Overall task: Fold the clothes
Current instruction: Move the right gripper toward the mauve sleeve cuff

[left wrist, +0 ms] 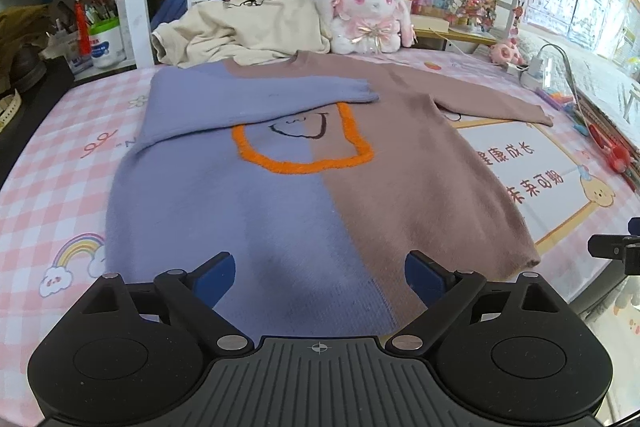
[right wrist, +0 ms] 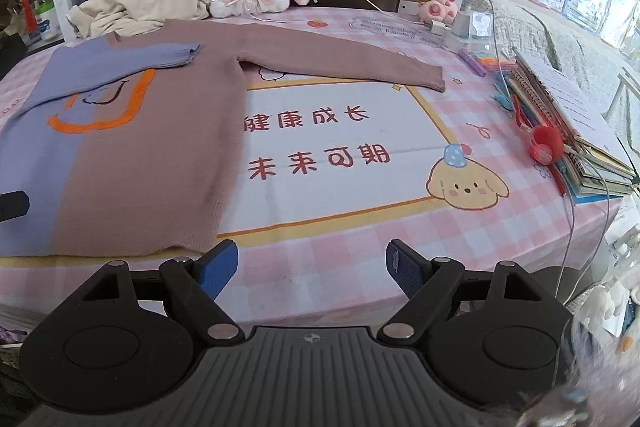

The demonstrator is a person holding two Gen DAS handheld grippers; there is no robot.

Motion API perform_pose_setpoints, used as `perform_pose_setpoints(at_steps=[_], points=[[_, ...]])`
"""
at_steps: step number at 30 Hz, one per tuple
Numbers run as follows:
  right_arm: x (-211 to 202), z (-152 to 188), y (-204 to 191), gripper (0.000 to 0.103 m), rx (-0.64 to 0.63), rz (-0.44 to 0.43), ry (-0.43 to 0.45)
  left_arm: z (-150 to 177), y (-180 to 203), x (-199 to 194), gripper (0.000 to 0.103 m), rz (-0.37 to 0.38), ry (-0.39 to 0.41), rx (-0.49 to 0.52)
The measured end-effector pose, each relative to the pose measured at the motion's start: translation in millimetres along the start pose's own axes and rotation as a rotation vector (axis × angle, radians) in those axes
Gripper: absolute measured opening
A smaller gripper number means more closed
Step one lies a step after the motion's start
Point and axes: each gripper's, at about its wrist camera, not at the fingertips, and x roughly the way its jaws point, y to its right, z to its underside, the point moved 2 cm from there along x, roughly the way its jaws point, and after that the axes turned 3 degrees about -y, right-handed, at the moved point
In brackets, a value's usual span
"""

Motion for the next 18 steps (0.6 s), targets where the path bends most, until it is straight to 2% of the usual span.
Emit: perform_pose_setpoints(at_steps=[11,18], points=[[44.3,-39.8,39.4,0.081,-0.032,-0.085,0.01,-24.5,30.2,27.6,0.094,-0.102,-0.021,-0.057],[84.2,-81.5,91.4,0.081,-0.046,-0.16,0.004,-43.0,73.5,48.1,0.094,-0.175,-0.029,-0.114]])
